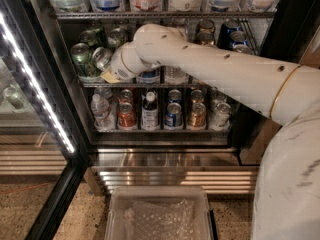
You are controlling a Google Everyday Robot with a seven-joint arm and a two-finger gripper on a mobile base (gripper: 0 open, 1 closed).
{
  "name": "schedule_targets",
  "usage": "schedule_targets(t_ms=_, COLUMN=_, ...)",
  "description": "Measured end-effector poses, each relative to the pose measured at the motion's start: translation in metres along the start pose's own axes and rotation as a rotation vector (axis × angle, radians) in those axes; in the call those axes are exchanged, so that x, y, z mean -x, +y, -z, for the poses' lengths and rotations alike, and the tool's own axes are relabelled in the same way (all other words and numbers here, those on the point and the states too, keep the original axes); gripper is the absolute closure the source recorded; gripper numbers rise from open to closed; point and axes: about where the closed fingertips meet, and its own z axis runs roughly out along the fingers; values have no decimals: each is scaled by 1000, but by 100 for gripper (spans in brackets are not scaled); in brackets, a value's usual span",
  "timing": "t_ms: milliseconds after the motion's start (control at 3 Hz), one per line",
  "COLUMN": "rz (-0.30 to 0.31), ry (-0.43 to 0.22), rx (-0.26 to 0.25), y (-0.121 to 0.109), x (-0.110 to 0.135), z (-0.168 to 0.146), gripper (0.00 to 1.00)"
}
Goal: Pick 7up can from middle shelf of fridge
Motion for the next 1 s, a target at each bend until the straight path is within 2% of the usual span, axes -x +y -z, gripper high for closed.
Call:
schedule_targets(t_ms=333, rz=23, ry=-1, rx=-9, y=-1, x=11, z=18, gripper=100)
schedule_targets(t_ms=1000, rz=56, ry=-9, rx=-178, y=-11, x=19, z=85, gripper=100)
